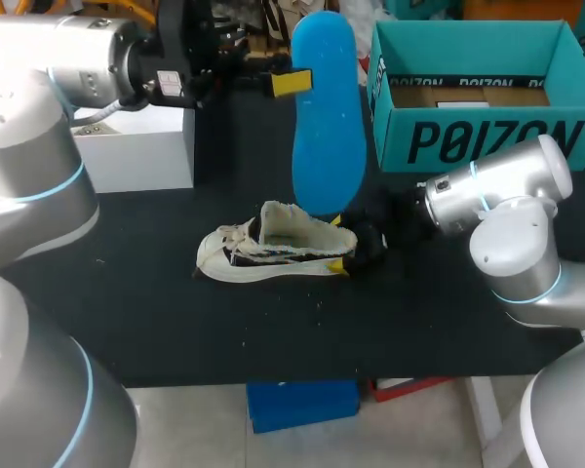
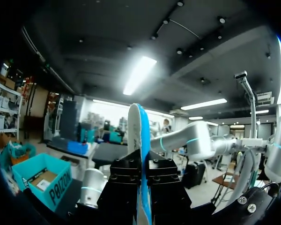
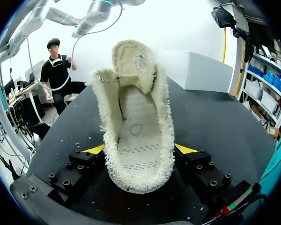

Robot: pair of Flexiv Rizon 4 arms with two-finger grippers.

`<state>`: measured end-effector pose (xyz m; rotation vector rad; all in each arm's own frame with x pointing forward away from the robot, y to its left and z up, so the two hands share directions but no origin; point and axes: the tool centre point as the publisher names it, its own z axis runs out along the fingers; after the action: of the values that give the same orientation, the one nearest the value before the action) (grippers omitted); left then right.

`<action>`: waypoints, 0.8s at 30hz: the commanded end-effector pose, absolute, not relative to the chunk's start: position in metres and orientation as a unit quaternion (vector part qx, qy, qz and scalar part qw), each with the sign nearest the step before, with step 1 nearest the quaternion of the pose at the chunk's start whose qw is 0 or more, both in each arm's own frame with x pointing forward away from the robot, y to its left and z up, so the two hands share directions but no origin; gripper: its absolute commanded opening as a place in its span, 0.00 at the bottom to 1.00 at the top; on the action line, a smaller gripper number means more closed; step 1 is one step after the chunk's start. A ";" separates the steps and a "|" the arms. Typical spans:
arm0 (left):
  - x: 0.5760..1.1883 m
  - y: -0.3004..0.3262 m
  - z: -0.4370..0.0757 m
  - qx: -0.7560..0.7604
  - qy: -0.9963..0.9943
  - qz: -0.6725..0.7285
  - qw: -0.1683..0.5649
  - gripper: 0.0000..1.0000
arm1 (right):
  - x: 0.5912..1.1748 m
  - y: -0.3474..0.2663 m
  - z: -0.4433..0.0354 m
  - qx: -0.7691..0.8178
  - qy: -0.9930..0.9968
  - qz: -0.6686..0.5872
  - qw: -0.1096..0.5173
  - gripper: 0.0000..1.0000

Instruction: Take the shoe out of the shoebox, open the shoe tongue, remove and reinsert the insole, then place the shoe into the shoebox

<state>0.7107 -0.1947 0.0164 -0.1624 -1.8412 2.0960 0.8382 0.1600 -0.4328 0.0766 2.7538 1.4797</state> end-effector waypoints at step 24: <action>0.706 -0.194 0.016 -0.053 -0.649 0.740 0.168 0.00 | 0.860 0.131 -0.381 -0.064 0.962 0.264 -0.039 1.00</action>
<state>0.7065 -0.1921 0.0172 -0.1528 -1.8465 2.0979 0.8524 0.1313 -0.3950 -0.1456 2.9226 1.1805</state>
